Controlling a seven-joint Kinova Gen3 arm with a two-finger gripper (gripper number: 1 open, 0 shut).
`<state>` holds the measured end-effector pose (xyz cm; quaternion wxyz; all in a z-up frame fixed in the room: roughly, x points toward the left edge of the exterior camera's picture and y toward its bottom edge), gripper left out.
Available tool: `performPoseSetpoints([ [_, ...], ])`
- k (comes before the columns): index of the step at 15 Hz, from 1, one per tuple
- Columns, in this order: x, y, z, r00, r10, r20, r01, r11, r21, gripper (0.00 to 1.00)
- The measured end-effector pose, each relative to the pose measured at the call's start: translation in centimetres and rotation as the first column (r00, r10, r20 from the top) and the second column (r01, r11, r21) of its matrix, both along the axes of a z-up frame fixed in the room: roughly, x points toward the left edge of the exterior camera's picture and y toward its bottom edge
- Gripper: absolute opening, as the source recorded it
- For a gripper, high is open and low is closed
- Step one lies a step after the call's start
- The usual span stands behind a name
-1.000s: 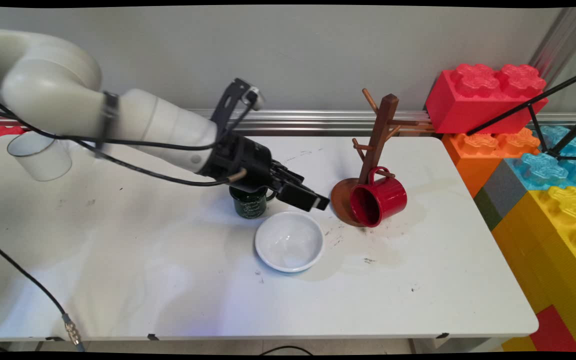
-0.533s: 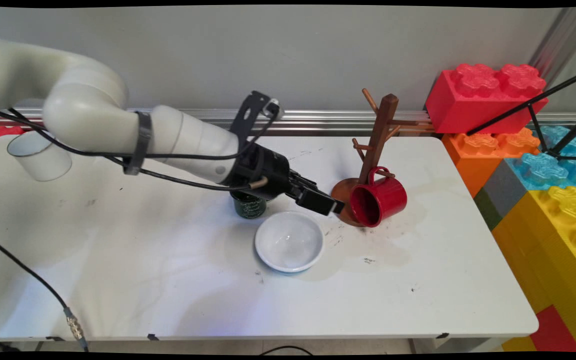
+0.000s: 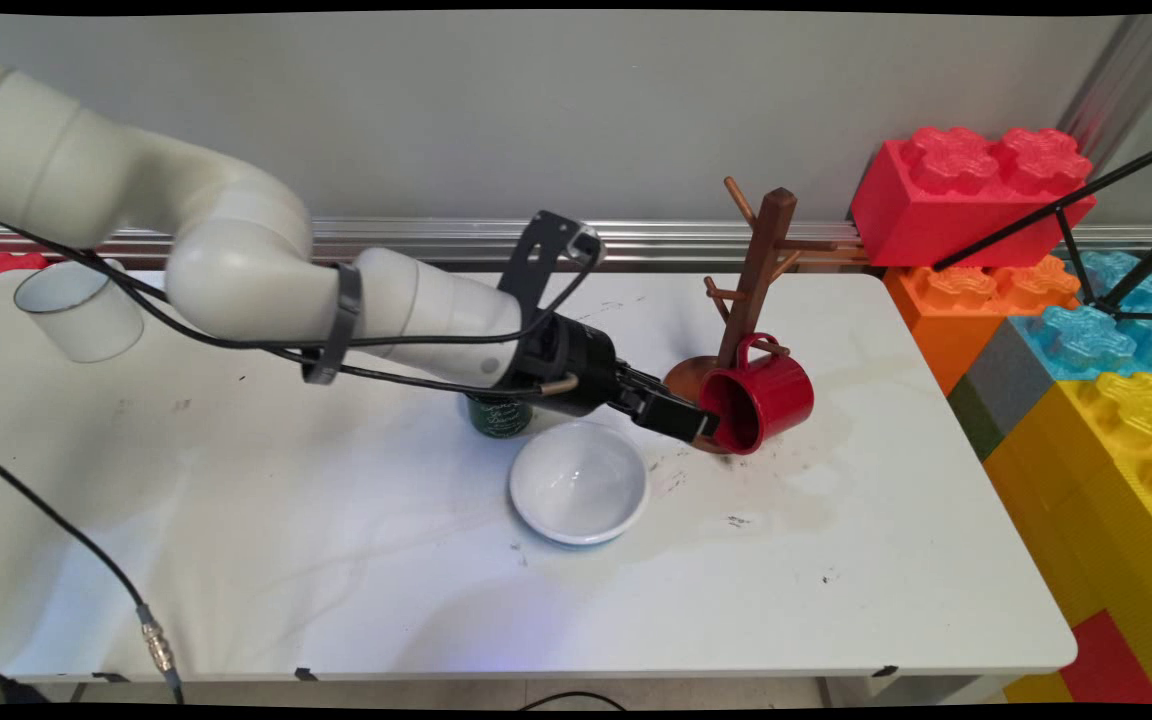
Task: Pick up the red mug from the rack
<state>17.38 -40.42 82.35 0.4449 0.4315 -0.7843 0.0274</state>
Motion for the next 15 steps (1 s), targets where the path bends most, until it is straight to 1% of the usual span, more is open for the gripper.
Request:
performPoseSetpoints([
  [11,-3.7,-1.5,-3.5,0.998,0.051,-0.042,-0.051,0.999,0.014,1.0],
  [15,-5.1,-2.0,-4.9,0.996,0.082,-0.047,-0.08,0.996,0.037,1.0],
])
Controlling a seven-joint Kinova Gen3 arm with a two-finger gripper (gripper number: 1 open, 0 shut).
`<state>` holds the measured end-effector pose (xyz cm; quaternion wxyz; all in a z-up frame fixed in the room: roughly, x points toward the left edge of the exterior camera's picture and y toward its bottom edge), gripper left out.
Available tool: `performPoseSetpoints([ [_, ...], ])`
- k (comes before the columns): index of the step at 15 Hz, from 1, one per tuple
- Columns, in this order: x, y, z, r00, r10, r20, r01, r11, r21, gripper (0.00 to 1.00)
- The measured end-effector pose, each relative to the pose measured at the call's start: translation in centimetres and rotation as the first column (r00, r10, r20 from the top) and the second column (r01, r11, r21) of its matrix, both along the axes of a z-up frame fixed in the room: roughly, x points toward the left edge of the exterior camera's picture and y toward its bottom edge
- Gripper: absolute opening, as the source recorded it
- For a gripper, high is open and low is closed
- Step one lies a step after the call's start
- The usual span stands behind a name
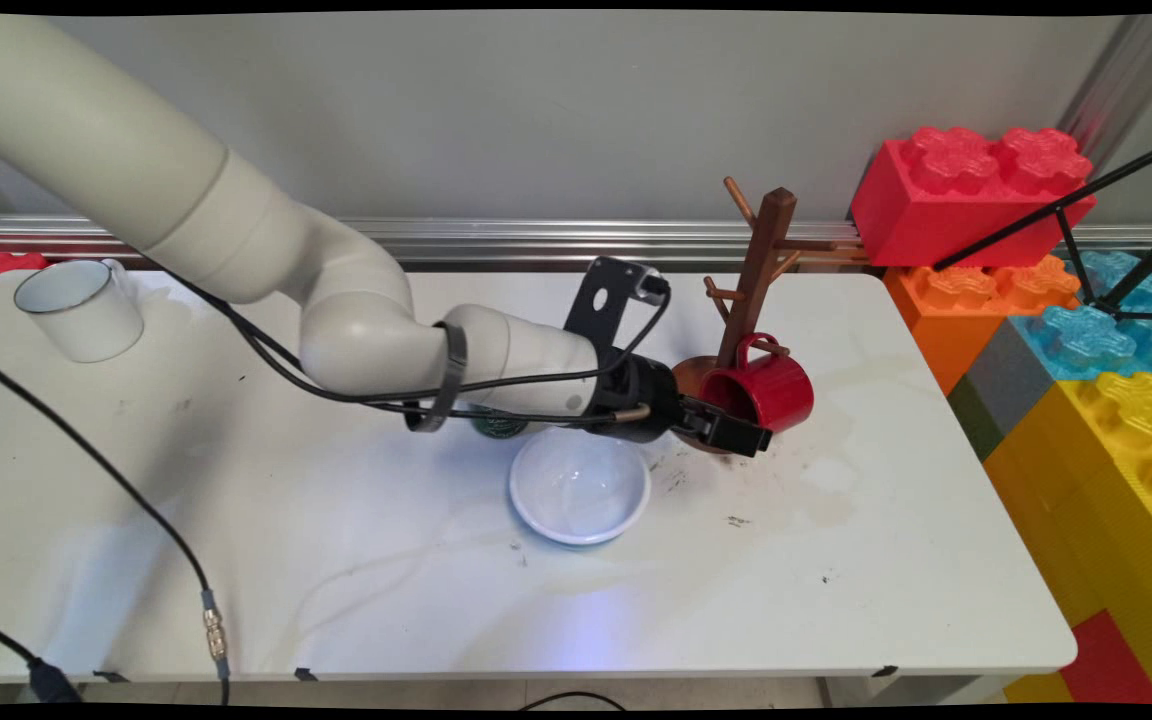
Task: Pick up the red mug from the rack
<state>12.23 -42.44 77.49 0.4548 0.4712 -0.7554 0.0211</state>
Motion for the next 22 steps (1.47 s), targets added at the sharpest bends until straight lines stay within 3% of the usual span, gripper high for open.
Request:
performPoseSetpoints([
  [22,-5.2,-2.9,-3.2,0.99,0.085,-0.11,-0.079,0.995,0.059,1.0],
])
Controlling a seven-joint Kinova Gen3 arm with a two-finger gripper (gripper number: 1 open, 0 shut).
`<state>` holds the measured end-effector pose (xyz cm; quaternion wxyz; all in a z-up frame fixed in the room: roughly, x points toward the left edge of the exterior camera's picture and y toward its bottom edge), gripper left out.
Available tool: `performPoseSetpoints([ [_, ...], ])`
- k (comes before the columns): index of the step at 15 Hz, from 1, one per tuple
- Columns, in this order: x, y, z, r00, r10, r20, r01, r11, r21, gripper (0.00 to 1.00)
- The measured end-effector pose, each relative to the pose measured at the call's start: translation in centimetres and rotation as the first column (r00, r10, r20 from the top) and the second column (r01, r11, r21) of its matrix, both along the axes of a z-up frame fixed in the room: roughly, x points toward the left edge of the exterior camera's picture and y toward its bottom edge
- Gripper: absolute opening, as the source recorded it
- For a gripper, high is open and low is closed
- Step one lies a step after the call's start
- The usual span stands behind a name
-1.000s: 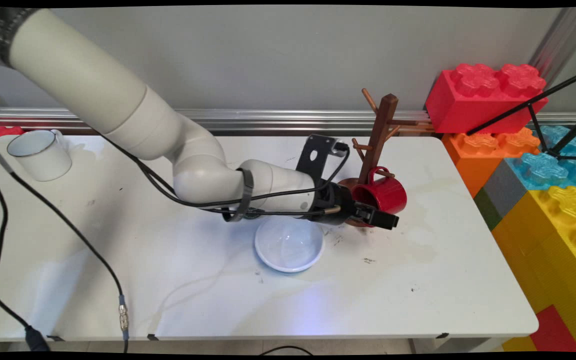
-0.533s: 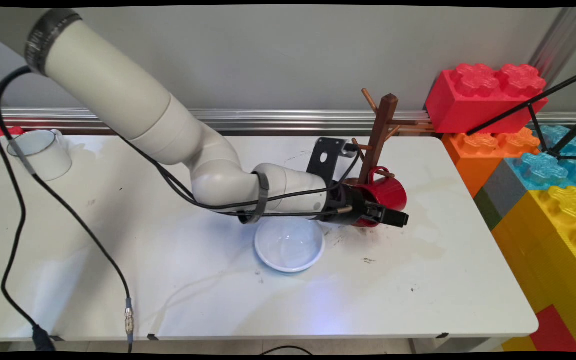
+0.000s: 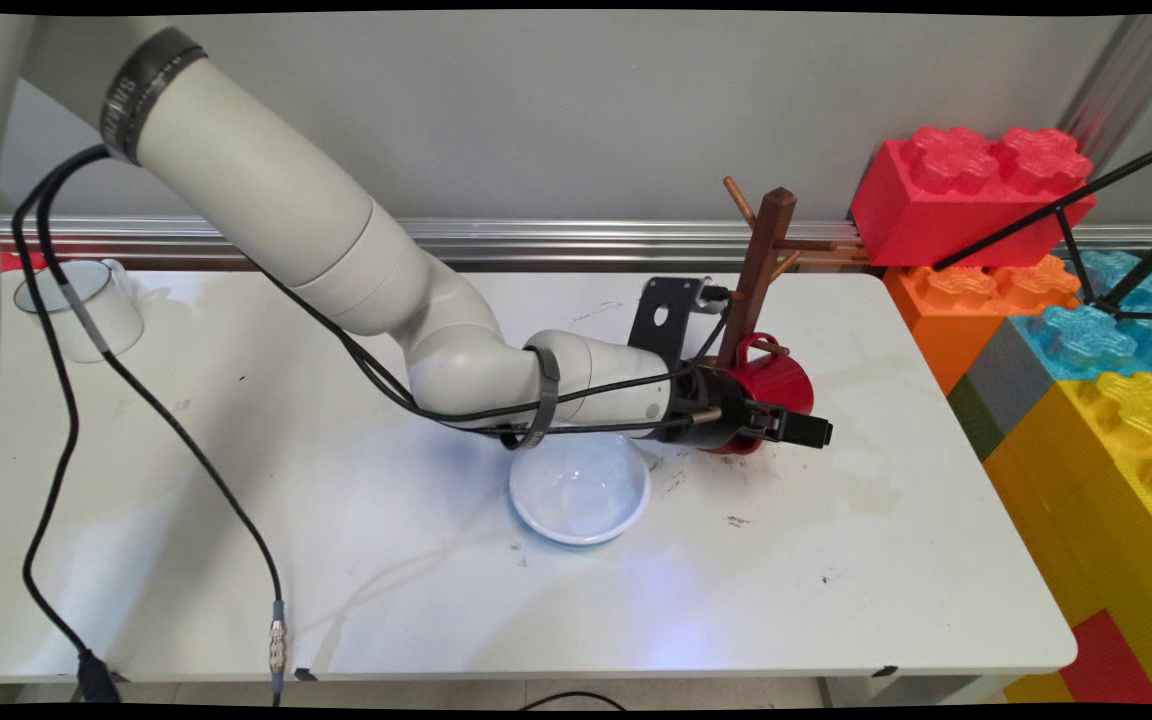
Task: Pick up the red mug from the rack
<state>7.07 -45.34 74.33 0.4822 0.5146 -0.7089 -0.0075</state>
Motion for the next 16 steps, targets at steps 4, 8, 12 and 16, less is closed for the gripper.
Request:
performPoseSetpoints([
  [4,-0.06,-0.13,-0.05,1.0,0.009,-0.007,-0.009,1.0,0.002,1.0],
  [8,0.04,-0.51,0.04,1.0,0.027,-0.013,-0.027,1.0,-0.001,1.0],
  [12,0.27,-0.7,0.05,0.999,0.032,-0.01,-0.032,0.999,-0.002,0.0],
  [16,0.54,-0.73,-0.01,0.999,0.033,-0.005,-0.033,0.999,0.0,0.0],
])
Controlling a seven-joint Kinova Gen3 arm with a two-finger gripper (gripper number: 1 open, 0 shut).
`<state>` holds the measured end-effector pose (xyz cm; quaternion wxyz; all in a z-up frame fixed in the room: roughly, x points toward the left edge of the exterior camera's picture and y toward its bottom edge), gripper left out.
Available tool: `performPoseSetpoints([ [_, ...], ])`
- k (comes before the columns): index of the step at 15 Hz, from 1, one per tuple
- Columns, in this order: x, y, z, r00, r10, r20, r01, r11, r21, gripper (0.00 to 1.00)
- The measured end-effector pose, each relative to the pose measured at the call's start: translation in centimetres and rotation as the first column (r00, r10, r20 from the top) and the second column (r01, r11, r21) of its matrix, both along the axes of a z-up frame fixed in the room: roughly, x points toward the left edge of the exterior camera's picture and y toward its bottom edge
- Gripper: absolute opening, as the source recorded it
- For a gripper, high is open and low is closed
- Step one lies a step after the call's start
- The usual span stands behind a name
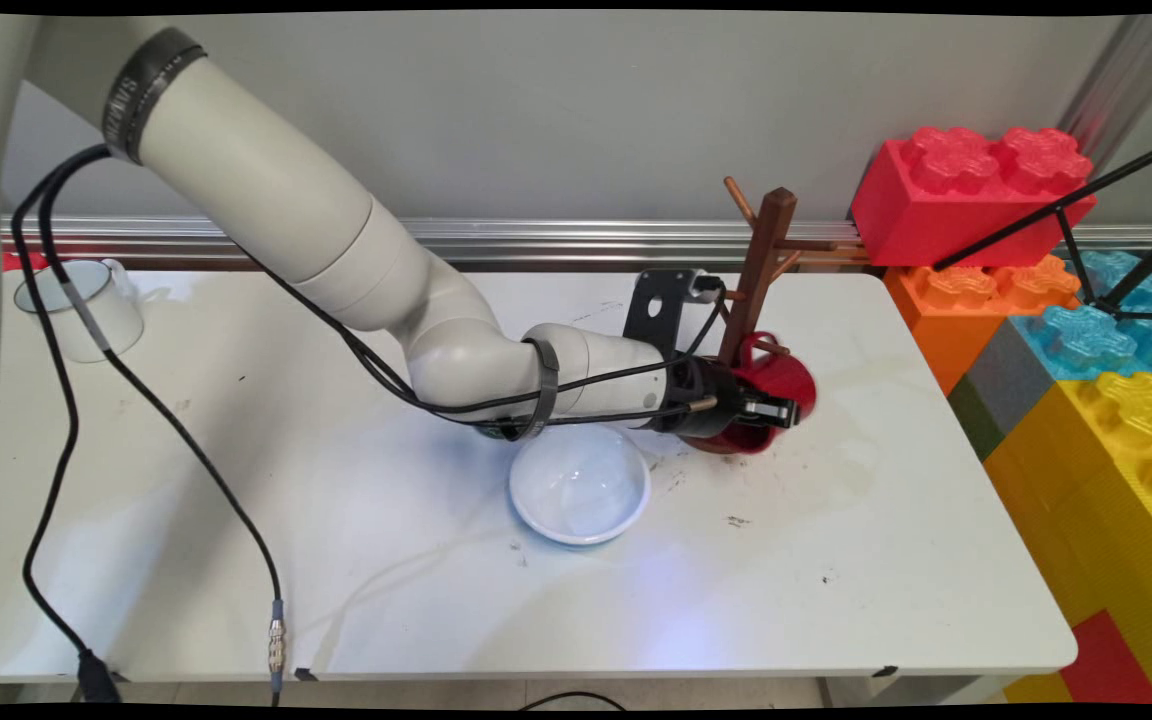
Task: Pick up the red mug from the rack, then place the picked object on the table
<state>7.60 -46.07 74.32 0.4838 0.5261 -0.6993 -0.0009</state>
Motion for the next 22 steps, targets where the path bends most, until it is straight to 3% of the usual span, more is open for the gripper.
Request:
performPoseSetpoints([
  [8,0.5,0.4,0.1,1.0,-0.008,0.005,0.008,1.0,0.019,0.0],
  [22,-1.4,2.5,3.0,0.995,-0.063,-0.08,0.066,0.997,0.036,0.0],
])
